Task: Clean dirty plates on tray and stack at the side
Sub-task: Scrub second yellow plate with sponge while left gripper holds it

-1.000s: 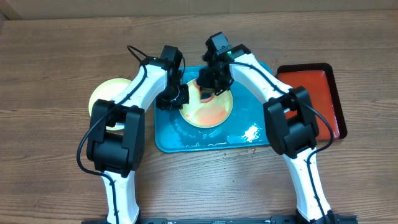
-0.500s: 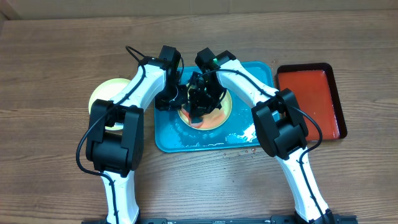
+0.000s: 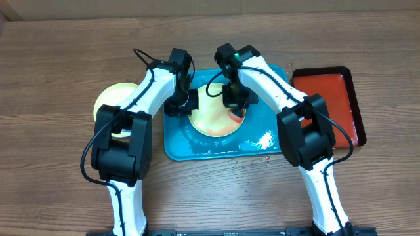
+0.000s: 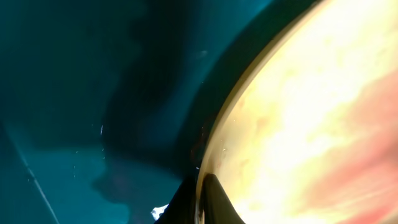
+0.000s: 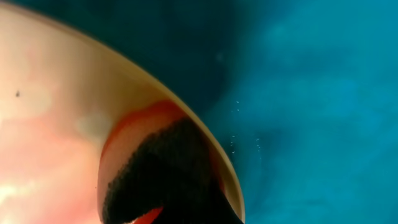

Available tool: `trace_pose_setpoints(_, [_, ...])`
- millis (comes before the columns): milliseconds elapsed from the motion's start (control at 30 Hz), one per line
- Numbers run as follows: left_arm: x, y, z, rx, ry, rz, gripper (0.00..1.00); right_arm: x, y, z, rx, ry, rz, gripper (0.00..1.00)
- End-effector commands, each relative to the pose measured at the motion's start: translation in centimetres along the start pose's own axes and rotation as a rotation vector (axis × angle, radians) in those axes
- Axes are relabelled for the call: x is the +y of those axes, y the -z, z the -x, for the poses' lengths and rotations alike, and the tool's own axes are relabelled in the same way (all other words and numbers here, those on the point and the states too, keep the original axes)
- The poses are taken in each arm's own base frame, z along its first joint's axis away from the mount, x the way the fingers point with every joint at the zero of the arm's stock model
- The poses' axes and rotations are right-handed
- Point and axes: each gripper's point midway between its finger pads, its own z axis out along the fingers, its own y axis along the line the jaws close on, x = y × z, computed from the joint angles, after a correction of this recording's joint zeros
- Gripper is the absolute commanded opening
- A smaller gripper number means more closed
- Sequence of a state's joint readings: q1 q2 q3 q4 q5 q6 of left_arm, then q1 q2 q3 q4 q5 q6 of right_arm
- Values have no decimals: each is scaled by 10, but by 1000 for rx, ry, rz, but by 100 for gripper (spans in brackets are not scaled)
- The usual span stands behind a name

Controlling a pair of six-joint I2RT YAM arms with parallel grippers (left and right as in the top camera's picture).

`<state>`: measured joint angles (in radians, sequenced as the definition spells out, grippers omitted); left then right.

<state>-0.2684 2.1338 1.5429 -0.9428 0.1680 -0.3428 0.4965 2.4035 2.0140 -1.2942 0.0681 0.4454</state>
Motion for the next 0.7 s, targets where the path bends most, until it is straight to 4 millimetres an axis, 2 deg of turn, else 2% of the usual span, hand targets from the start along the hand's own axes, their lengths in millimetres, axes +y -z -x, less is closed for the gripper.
trace_pose_setpoints(0, [5, -14, -8, 28, -21, 40, 4, -37, -16, 30, -141, -76, -194, 4])
trace_pose_setpoints(67, [5, -14, -8, 28, -21, 40, 4, -17, -19, 36, -162, -74, -108, 4])
trace_pose_setpoints(167, [5, -14, -8, 28, -21, 40, 4, 31, -24, 38, -146, 3, 123, 4])
trace_pose_setpoints(267, [5, -14, -8, 28, -21, 41, 4, 78, -26, 30, -99, 86, 352, 4])
trace_pose_setpoints(333, [5, -14, -8, 28, -21, 41, 4, 99, -31, 19, -52, 113, 440, 4])
trace_pose_setpoints(500, [5, -14, -8, 28, -21, 41, 4, 133, -38, -21, 69, 230, 544, 4])
trace_pose_setpoints(567, [5, -14, -8, 28, -21, 41, 4, 138, -37, -37, 112, 273, 551, 4])
trace_pose_setpoints(667, [5, -14, -8, 28, -21, 41, 4, 133, -37, -55, 173, 309, 531, 4])
